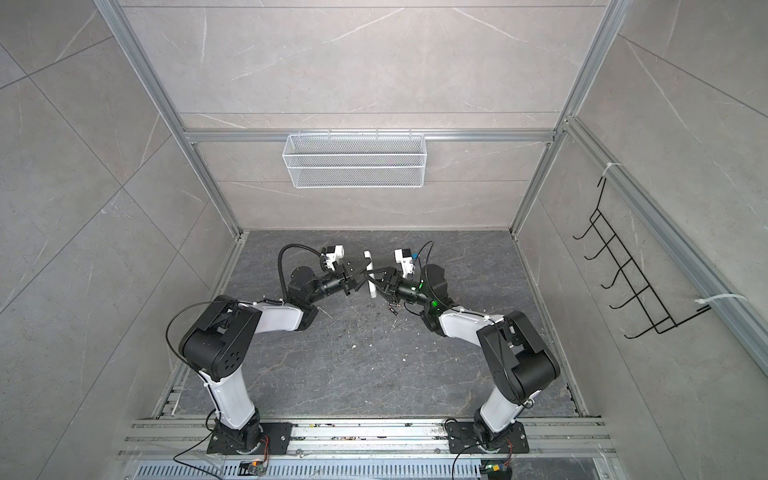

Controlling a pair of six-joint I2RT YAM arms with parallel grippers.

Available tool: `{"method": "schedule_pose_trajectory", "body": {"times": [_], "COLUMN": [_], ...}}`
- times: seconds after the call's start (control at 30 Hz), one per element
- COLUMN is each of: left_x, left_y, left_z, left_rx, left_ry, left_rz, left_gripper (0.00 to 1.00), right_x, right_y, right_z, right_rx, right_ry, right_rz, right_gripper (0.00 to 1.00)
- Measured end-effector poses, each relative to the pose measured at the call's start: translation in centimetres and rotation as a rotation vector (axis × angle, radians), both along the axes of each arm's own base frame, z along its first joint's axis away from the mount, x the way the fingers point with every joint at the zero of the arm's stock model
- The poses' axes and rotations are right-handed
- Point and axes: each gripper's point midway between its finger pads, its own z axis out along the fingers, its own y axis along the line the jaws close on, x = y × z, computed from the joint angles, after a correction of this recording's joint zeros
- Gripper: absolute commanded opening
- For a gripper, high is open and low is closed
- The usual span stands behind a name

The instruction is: Load the batteries into the remote control

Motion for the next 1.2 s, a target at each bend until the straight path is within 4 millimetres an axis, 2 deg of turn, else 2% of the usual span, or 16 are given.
{"method": "schedule_pose_trajectory", "body": {"times": [0.13, 0.33, 0.5, 0.7, 0.8, 0.87, 0.93, 1.03, 1.2], "left_x": [-0.2, -0.2, -0.5, -0.7, -0.7, -1.2, -1.6, -1.9, -2.2], "left_y": [-0.1, -0.1, 0.2, 2.2, 3.1, 2.8, 2.3, 1.7, 0.6], "left_z": [0.3, 0.2, -1.9, -3.5, -2.0, -0.4, 0.4, -1.0, -4.4], "left_rx": [-0.007, -0.001, 0.055, 0.269, 0.405, 0.439, 0.456, 0.488, 0.542], "left_ry": [-0.01, -0.025, 0.024, 0.062, 0.016, -0.034, -0.067, -0.05, 0.013], "left_rz": [-0.003, 0.0, 0.003, 0.083, 0.147, 0.149, 0.139, 0.115, 0.077], "left_gripper": [0.39, 0.7, 0.83, 0.83, 0.81, 0.79, 0.76, 0.73, 0.66], "right_x": [0.2, 0.2, -0.3, -0.8, -1.3, -1.7, -2.2, -2.7, -3.3], "right_y": [0.1, 0.2, -0.5, -2.3, -2.7, -3.1, -3.7, -4.1, -3.1], "right_z": [0.0, -0.4, -1.7, -3.2, -4.1, -5.1, -6.4, -7.2, -6.6], "right_rx": [-0.004, -0.03, -0.162, -0.502, -0.669, -0.755, -0.833, -0.902, -0.943], "right_ry": [0.008, 0.014, -0.021, -0.11, -0.163, -0.176, -0.173, -0.178, -0.223], "right_rz": [0.003, 0.011, -0.016, -0.114, -0.133, -0.131, -0.126, -0.115, -0.092], "right_gripper": [0.58, 0.52, 0.51, 0.51, 0.52, 0.52, 0.52, 0.53, 0.53]}}
